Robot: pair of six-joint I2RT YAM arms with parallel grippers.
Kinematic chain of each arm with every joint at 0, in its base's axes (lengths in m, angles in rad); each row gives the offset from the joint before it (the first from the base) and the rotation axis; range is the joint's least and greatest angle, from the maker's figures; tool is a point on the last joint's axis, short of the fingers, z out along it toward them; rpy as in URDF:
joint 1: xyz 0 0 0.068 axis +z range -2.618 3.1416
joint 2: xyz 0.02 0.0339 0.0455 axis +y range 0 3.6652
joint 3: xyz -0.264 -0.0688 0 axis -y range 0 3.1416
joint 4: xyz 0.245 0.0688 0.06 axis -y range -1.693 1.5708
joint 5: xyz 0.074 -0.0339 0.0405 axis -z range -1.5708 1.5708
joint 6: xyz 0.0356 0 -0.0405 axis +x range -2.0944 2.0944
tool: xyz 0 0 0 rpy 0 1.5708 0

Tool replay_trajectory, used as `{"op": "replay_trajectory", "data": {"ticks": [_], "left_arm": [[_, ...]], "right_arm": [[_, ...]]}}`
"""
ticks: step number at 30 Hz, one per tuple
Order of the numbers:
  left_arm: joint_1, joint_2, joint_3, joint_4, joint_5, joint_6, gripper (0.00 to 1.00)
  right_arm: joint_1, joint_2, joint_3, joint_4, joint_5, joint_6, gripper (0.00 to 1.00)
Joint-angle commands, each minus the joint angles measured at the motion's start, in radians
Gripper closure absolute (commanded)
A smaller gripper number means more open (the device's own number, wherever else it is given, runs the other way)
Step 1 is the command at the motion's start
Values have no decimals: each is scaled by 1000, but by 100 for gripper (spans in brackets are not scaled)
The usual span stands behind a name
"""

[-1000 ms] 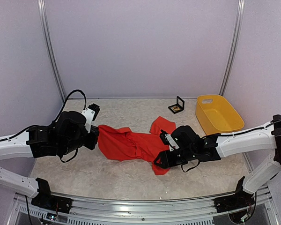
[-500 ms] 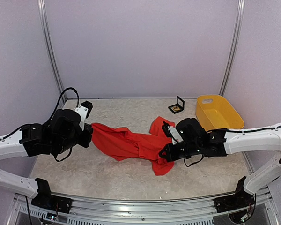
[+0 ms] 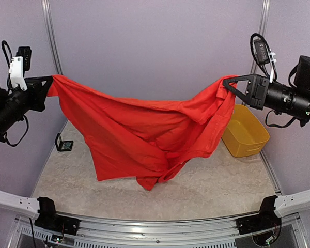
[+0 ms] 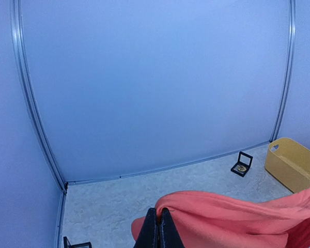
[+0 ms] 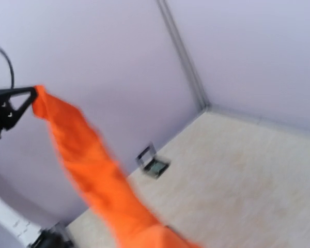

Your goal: Pin the brooch onto the clothing

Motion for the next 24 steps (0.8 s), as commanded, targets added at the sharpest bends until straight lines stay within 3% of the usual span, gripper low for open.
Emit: {"op": "replay_trajectory", "data": {"ticks": [1,5,10,13,16,21,24], "left_arm": [[-15,64,94,19,-92,191,100],[20,84,66,164,-139,341,100],[256,156,90,260,35,392,100],[421,259,149,246,179,383,100],[567,372,245,248,305,370,100],[722,544,502,248,337,413,100],[770,637,655,216,337,442,100]], "right_arm": [[-4,114,209,-204,129,-131,100],[-33,220,369,-245,252,-245,100],[-220,362,485,-114,70,-398,100],[-359,471,539,28,-110,-397,100],[-458,642,706,108,-266,-360,100],[-535,958,1174,201,-393,-269,100],[-588,967,1160,390,-401,-155,100]]}}
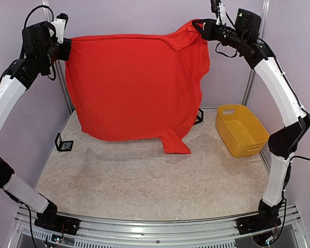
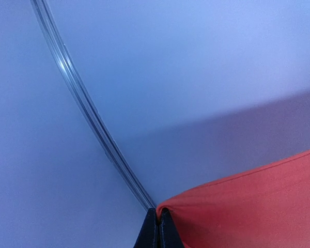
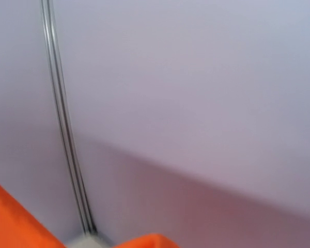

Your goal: Pin the brooch onto the clothing

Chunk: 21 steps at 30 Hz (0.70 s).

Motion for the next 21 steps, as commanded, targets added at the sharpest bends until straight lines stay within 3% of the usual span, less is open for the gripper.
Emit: {"op": "replay_trajectory", "data": {"ticks": [1,4,7,11,17,19,21], "left_arm": [[59,62,192,22,35,66,100],[60,38,144,33,65,81,100],[48,-31,-47,64,97,50,100],[-48,-163,-375,44,-39,-21,100],[-233,-317,-822,-108,-70,-343,100],[-295,-335,-898,-159,-98,-466,100],[-363,-317,-872,-233,-94,-549,100]], "right_arm": [[-74,-37,10,325,-89,154,100],[-84,-97,-98,369,-105,152,100],[-84,-149,-245,334,-175,125,100],[-82,-269,-655,291,-219,111,100],[-50,-434,-1162,148,-251,74,100],[-34,-493,-1295,102,-237,62,100],[-20,-518,-1394,36,-261,56,100]]}}
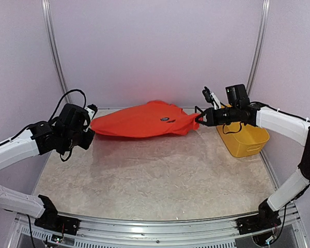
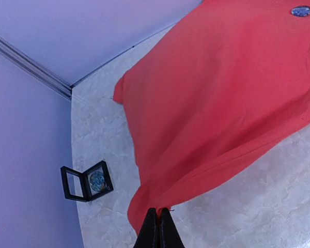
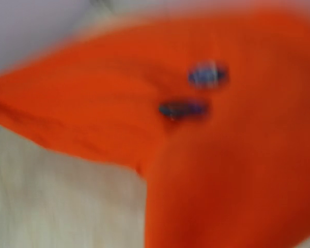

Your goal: Pin the brooch onto the clothing

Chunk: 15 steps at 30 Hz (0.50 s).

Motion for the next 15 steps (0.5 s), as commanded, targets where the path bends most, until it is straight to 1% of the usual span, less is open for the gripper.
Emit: {"op": "replay_trajectory", "data": {"ticks": [1,2,5,7,9,12,15], "left_arm": [[-135,2,7,-139,-90,-270,100],[-166,21,14,-154,-124,-286,100],[-225,91,43,-233,-117,-333,100],[-263,132,65,-309,-83,-446,100],[-327,146,62,-338,-19,-539,100],[-455,156,88,-429,-34,-699,100],[-532,178,71,-509,16,-844,100]], "right_arm": [[41,-125,-177,-173,-52,-35,100],[47,-134,-212,-211,-58,-42,100],[54,-170,-308,-302,-41,-36,100],[53,-193,-340,-342,-34,-31,100],[54,-206,-358,-378,-36,-25,100],[53,-208,-373,-423,-33,-14,100],[53,-202,-369,-481,-15,-12,100]]}}
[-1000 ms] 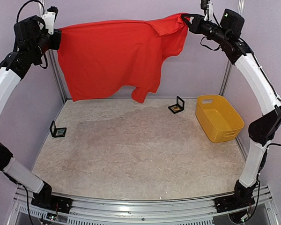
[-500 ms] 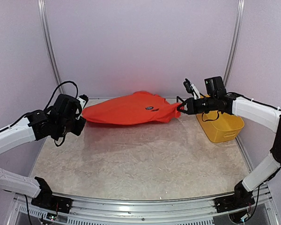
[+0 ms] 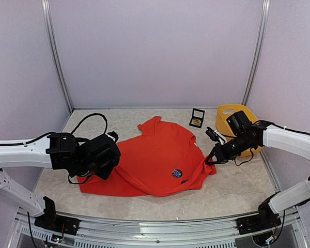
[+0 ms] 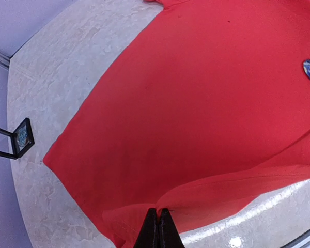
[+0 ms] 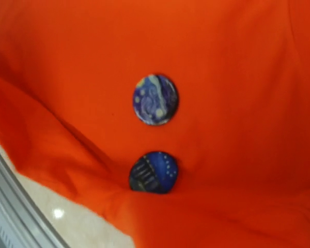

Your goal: Pin the brooch onto the clothing

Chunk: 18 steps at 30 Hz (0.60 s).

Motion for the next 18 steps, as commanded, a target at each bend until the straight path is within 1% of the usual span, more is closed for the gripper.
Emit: {"op": "replay_trajectory", "data": {"ticks": [1,5,8,9,13,15,18], "left_arm": [[-113,23,7,-168,63,-309,100],[-267,27,-57,-207,136,-532,100],[-388,33,-83,-189,182,-646,100],[-426,47,-91,-180,202,-662,100],[-489,104,-106,-193,264,-696,100],[-511,125,-94,-227,265,-710,100],[-532,127,-87,-270,279,-728,100]], "right_arm": [[3,-13,-7,-130,25,5,100],[0,-50,-16,-184,66,34,100],[-1,-63,-43,-218,69,47,100],[0,-64,-51,-237,77,47,100],[-3,-81,-59,-299,121,47,100],[-2,-92,-21,-345,145,49,100],[-2,-115,59,-414,138,52,100]]}}
